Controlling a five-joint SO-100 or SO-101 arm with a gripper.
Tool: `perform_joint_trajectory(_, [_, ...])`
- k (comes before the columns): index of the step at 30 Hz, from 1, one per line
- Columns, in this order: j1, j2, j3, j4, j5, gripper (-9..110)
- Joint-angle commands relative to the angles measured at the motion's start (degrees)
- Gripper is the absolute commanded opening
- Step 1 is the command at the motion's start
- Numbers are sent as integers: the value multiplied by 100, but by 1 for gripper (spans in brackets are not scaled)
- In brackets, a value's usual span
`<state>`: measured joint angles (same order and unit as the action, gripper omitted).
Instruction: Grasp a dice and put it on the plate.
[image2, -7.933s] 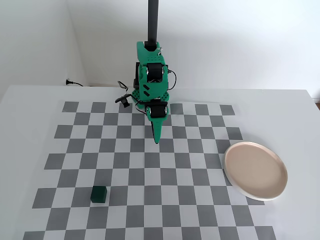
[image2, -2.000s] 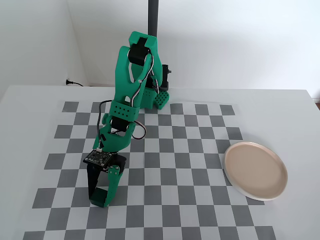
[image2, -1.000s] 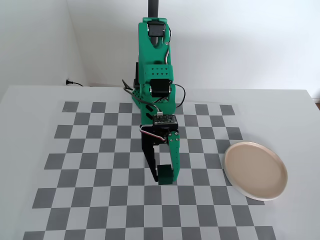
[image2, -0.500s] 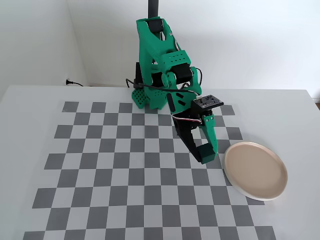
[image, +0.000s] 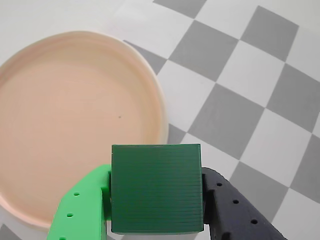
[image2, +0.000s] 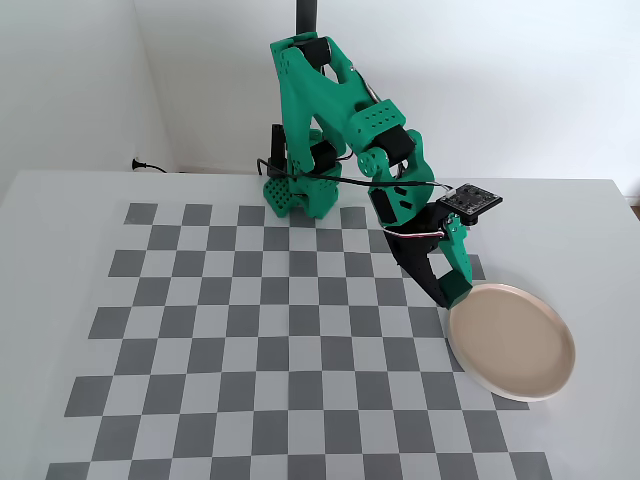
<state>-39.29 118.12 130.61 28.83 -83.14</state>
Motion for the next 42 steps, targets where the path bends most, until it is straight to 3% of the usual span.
perform_joint_trajectory(1, [-272,-202,-914,18,62,-4])
perform_joint_trajectory(30, [-940,-3691,-3955,193,299,-4])
perform_joint_trajectory(42, [-932,-4140,-4368,193,431,9])
